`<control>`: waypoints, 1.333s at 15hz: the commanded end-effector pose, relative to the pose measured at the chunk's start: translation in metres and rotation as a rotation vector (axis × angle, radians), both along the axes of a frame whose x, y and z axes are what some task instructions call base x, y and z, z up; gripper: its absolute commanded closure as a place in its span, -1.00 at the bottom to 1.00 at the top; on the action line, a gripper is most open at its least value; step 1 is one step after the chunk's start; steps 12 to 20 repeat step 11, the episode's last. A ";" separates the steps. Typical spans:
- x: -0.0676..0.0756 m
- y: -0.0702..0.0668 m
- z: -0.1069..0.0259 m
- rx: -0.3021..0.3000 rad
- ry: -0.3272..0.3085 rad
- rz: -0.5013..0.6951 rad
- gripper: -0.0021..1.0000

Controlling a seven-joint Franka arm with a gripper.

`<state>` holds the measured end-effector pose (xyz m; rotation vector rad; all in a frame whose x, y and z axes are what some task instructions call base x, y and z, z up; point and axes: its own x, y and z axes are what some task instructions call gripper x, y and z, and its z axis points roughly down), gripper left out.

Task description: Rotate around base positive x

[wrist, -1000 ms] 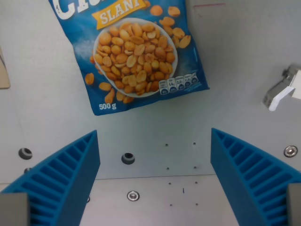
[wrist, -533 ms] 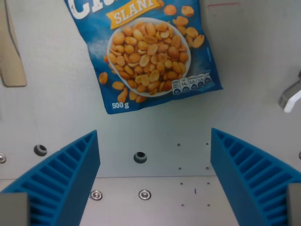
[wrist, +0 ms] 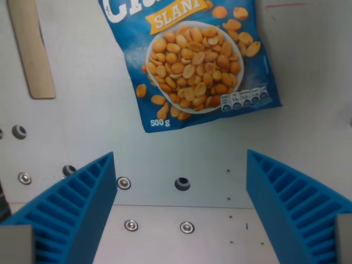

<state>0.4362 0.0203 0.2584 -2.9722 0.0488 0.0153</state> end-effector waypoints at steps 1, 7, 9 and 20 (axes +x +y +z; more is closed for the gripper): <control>-0.001 -0.005 0.001 0.229 0.000 0.018 -1.00; -0.001 -0.005 0.001 0.309 0.001 0.018 -1.00; -0.001 -0.005 0.001 0.335 0.001 0.018 -1.00; -0.001 -0.005 0.001 0.362 0.002 0.018 -1.00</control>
